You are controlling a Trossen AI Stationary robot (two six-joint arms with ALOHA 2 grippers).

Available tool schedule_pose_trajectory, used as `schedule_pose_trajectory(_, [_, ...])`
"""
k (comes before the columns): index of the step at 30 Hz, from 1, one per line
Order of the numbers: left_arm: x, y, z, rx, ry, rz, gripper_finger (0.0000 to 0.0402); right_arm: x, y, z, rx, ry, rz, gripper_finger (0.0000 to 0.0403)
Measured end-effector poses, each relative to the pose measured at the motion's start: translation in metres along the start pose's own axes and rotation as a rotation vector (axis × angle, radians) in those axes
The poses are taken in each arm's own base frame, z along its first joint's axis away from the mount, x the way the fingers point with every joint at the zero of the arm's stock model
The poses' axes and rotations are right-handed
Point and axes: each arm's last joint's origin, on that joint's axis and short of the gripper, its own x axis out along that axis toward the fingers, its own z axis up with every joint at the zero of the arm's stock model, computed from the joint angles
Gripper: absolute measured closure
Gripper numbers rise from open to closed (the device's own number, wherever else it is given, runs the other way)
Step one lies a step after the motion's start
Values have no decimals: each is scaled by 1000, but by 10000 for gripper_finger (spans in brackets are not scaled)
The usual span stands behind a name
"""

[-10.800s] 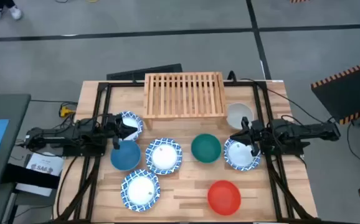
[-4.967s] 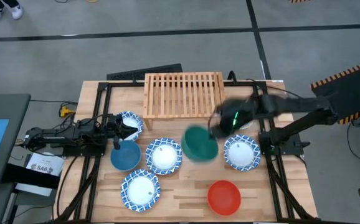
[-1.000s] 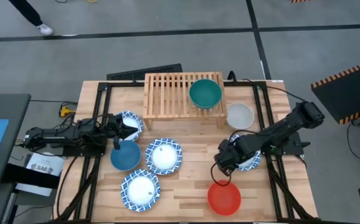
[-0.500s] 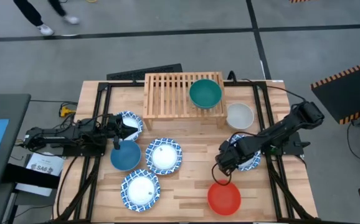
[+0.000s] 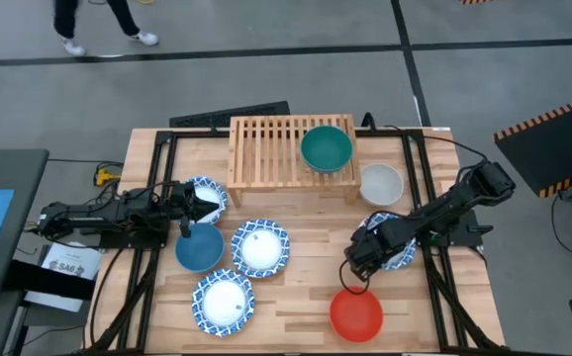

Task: Place and stack bowls onto a shelf
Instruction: Put the white blue bowl on the shelf

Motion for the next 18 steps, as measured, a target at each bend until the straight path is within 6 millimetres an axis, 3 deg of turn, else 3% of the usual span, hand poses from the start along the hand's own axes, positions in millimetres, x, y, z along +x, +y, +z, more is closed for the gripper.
schedule_pose_trajectory(3, [0,0,0,0,0,0,402,-8,5,-2,-28,10,18,288])
schedule_pose_trajectory(7, [0,0,0,0,0,0,401,-37,15,-7,-118,18,27,381])
schedule_pose_trajectory(13, [0,0,0,0,0,0,402,-110,35,-11,-298,-11,97,382])
schedule_pose_trajectory(18, [0,0,0,0,0,0,401,-174,61,-13,-594,-70,394,383])
